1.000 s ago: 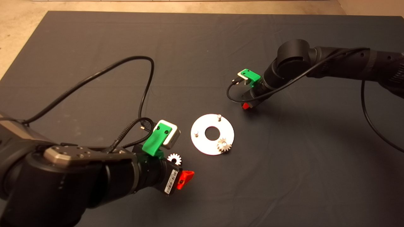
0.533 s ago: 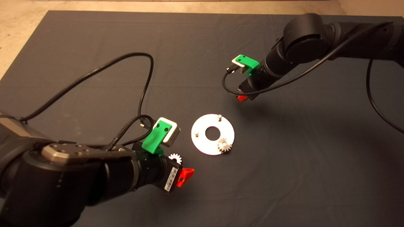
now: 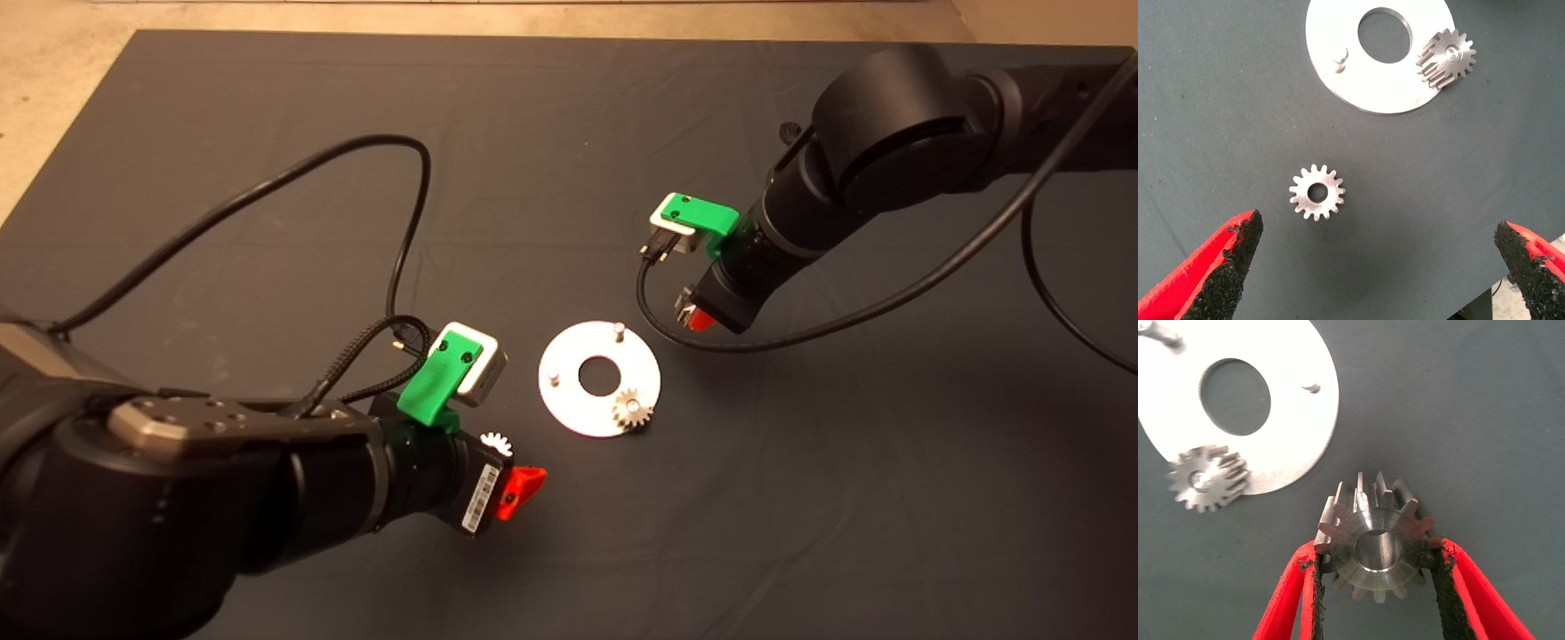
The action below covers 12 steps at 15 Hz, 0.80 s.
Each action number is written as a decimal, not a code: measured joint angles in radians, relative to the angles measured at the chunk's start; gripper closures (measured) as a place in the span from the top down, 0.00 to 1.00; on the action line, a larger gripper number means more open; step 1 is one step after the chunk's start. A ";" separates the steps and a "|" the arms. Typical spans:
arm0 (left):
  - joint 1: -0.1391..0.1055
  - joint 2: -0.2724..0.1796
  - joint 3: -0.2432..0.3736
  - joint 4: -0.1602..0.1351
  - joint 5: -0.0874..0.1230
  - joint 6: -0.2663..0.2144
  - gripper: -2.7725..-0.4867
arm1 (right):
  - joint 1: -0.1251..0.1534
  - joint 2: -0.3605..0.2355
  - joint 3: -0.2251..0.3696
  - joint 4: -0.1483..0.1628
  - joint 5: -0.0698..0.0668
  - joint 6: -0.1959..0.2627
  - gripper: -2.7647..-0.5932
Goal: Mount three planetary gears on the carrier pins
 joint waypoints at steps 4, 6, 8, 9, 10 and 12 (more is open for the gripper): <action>-0.001 0.000 0.000 -0.001 0.000 0.001 0.89 | 0.000 -0.005 -0.010 0.000 -0.001 -0.009 0.14; -0.005 0.000 0.000 -0.002 0.000 0.003 0.89 | 0.000 -0.005 -0.018 0.000 0.000 -0.009 0.14; -0.005 0.000 0.000 -0.001 0.000 0.012 0.89 | -0.001 -0.014 -0.019 0.000 0.006 -0.009 0.13; -0.008 -0.003 0.000 -0.002 0.000 0.021 0.89 | 0.000 -0.025 -0.020 0.000 0.013 -0.009 0.13; -0.014 -0.006 0.000 -0.002 0.000 0.031 0.89 | 0.000 -0.031 -0.022 0.000 0.019 -0.009 0.14; -0.030 -0.008 0.000 -0.005 -0.001 0.039 0.89 | -0.001 -0.032 -0.023 0.000 0.074 -0.009 0.13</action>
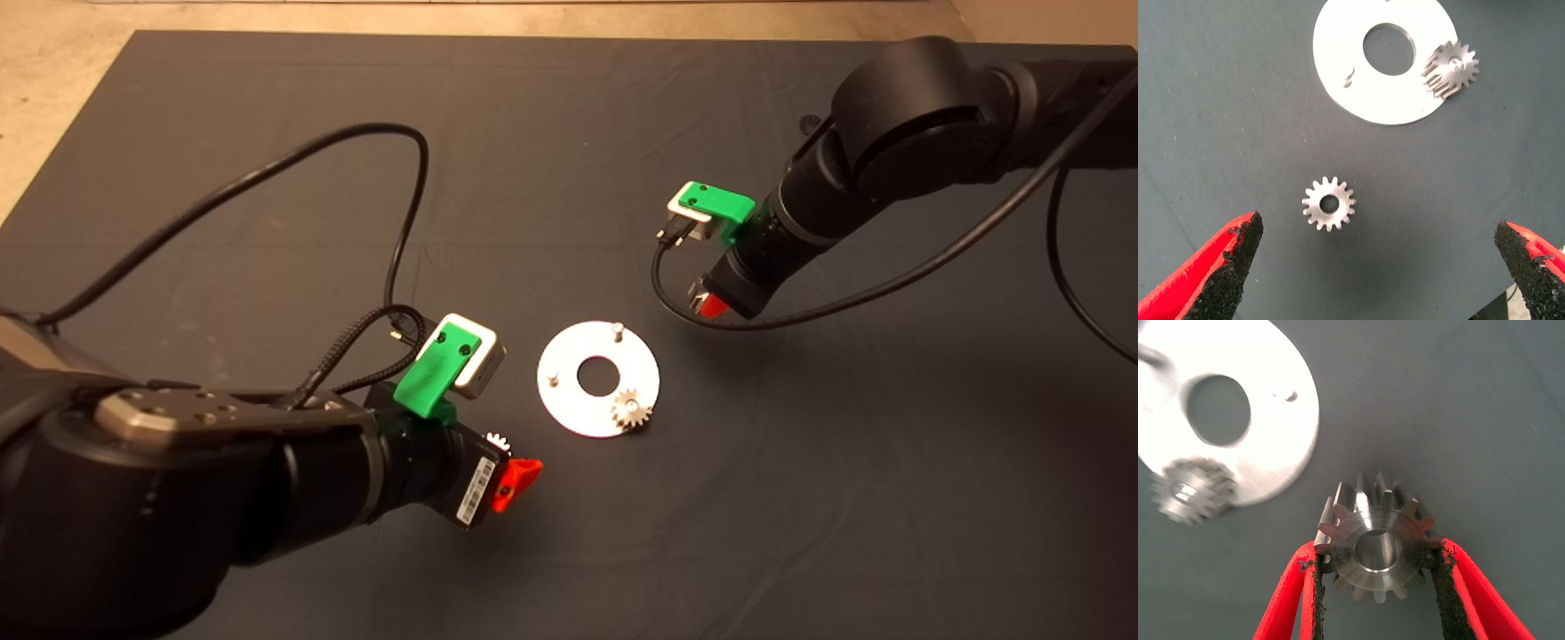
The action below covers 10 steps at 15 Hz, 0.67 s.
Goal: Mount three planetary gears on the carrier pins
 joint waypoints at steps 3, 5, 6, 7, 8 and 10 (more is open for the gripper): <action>-0.015 -0.003 0.000 -0.015 0.001 0.012 0.89 | 0.000 0.018 0.000 0.000 0.032 0.000 0.14; -0.026 -0.001 0.000 -0.026 0.001 0.017 0.89 | 0.000 0.050 0.001 0.000 0.028 0.001 0.13; -0.032 0.000 0.000 -0.028 0.000 0.017 0.89 | -0.002 0.062 0.006 0.000 0.029 0.001 0.13; -0.034 0.000 0.000 -0.029 0.001 0.017 0.89 | -0.003 0.069 0.022 0.000 0.030 0.000 0.13; -0.034 0.000 0.000 -0.038 0.001 0.017 0.89 | -0.003 0.073 0.039 0.000 0.031 0.000 0.14; -0.034 0.000 0.000 -0.044 0.001 0.017 0.89 | -0.008 0.074 0.047 0.000 0.034 0.000 0.13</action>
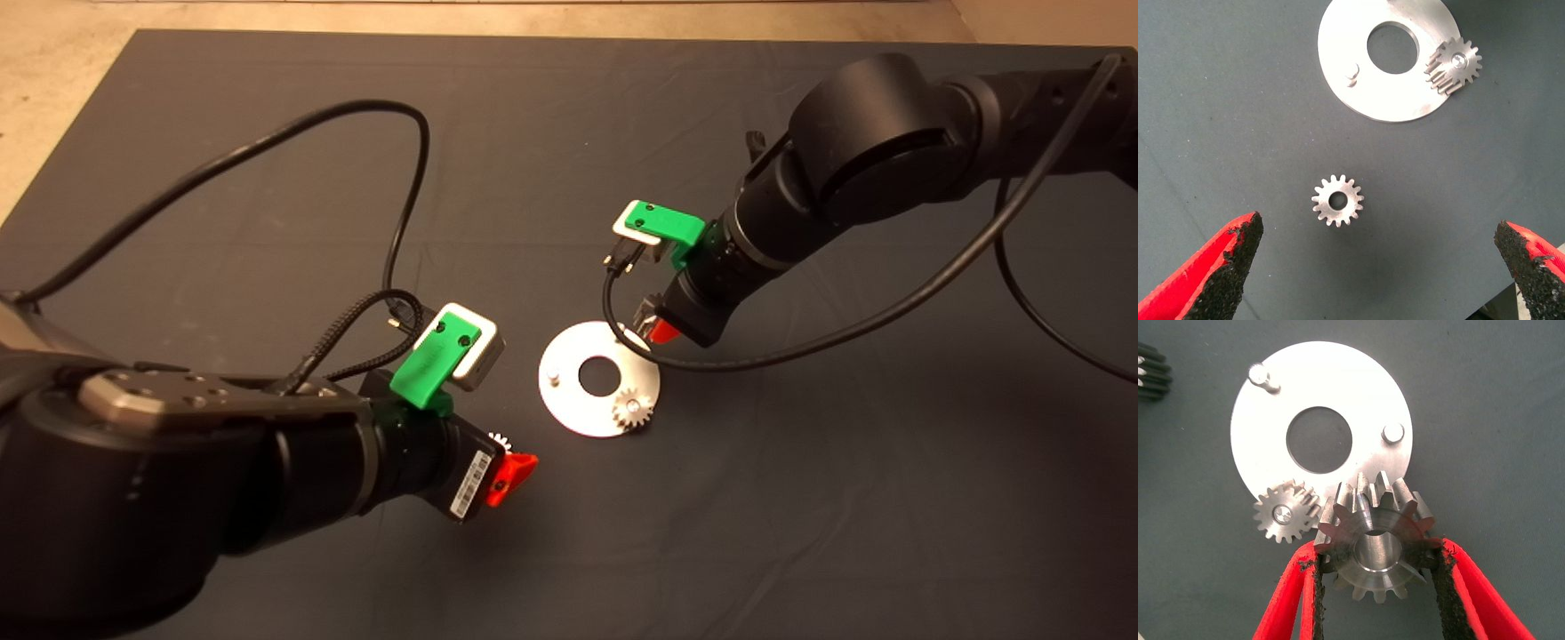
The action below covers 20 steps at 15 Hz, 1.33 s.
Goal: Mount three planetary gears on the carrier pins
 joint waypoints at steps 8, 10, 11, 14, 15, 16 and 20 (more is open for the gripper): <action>-0.020 0.001 0.000 -0.004 0.000 0.002 0.89 | -0.050 0.075 -0.057 -0.005 -0.002 -0.012 0.14; -0.020 0.001 0.000 -0.005 0.000 0.003 0.89 | -0.050 0.103 -0.098 -0.008 0.000 -0.036 0.13; -0.020 0.000 0.000 -0.005 0.000 0.003 0.89 | -0.050 0.111 -0.112 -0.008 0.000 -0.040 0.13; -0.020 -0.001 0.000 -0.005 0.000 0.003 0.89 | -0.051 0.126 -0.136 -0.008 -0.001 -0.062 0.13; -0.020 -0.003 0.000 -0.005 0.000 0.003 0.89 | -0.057 0.128 -0.143 -0.009 0.000 -0.069 0.13; -0.020 -0.006 0.000 -0.005 0.000 0.003 0.89 | -0.070 0.128 -0.146 -0.009 -0.001 -0.077 0.14; -0.020 -0.007 0.000 -0.005 0.000 0.003 0.89 | -0.089 0.127 -0.151 -0.026 -0.005 -0.110 0.13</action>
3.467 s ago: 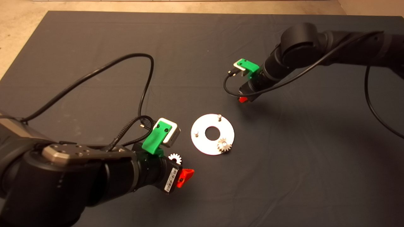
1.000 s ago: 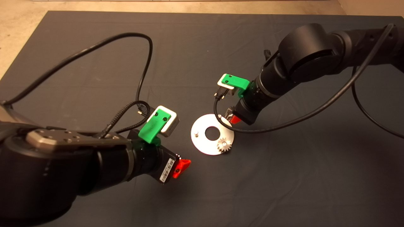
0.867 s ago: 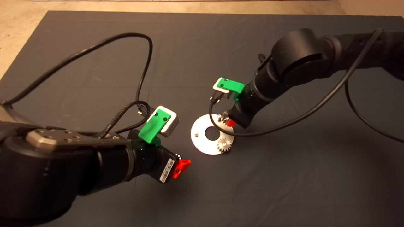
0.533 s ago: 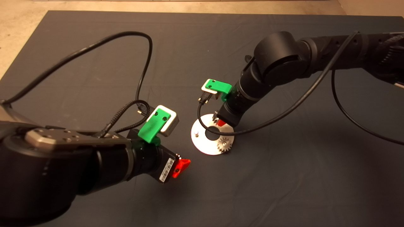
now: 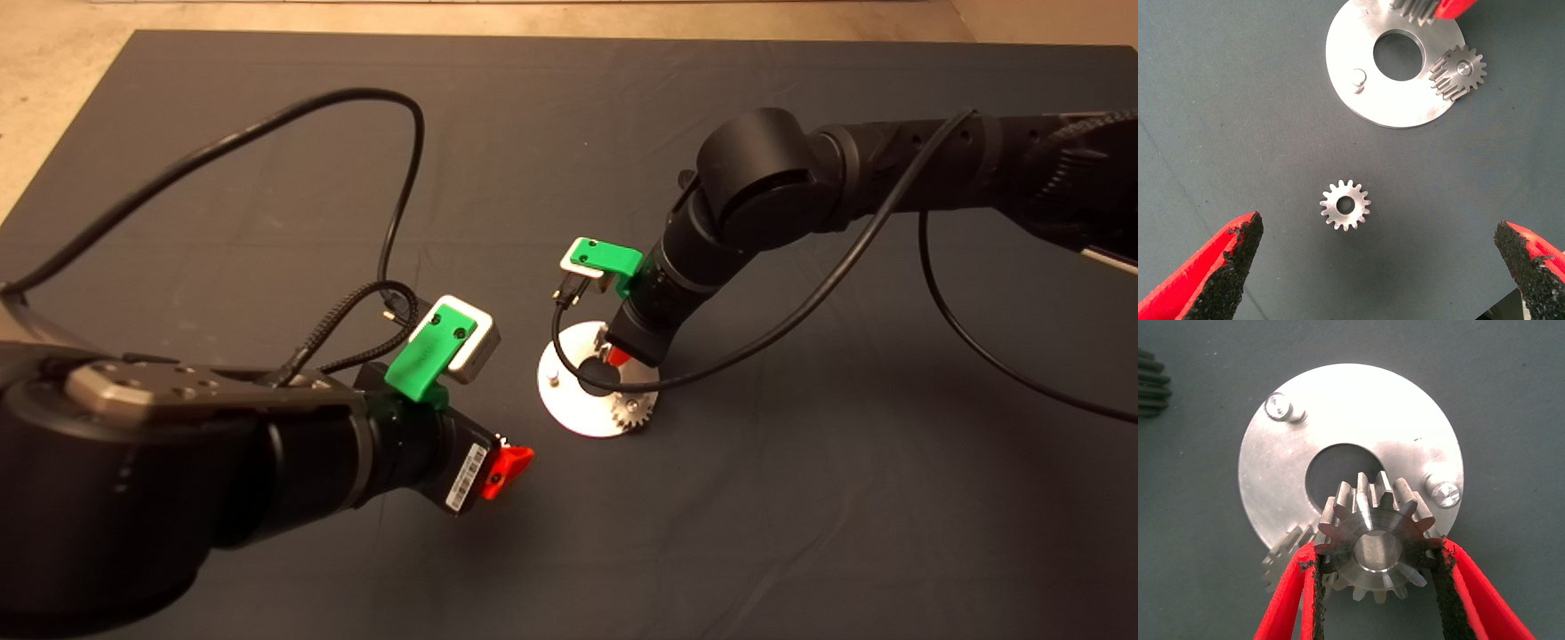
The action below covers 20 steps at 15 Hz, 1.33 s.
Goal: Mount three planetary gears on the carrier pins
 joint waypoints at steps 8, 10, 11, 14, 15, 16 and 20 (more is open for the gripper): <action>0.000 -0.002 0.000 0.000 0.000 0.000 0.89 | -0.009 -0.002 -0.060 -0.024 -0.002 -0.051 0.13; 0.000 -0.002 0.000 0.000 0.000 0.000 0.89 | -0.009 -0.002 -0.064 -0.025 -0.003 -0.055 0.13; 0.000 -0.002 0.000 0.000 0.000 0.000 0.89 | -0.009 -0.002 -0.064 -0.025 -0.003 -0.062 0.13; 0.000 -0.002 0.000 0.000 0.000 0.000 0.89 | -0.009 0.000 -0.074 -0.025 -0.002 -0.063 0.13; 0.000 -0.002 0.000 0.000 0.000 0.000 0.89 | -0.009 0.000 -0.074 -0.025 -0.003 -0.064 0.13; 0.000 -0.002 0.000 0.000 0.000 0.000 0.89 | -0.009 0.000 -0.074 -0.025 -0.002 -0.065 0.13; -0.008 -0.002 0.000 0.000 0.000 0.000 0.89 | -0.009 0.001 -0.077 -0.026 0.001 -0.066 0.13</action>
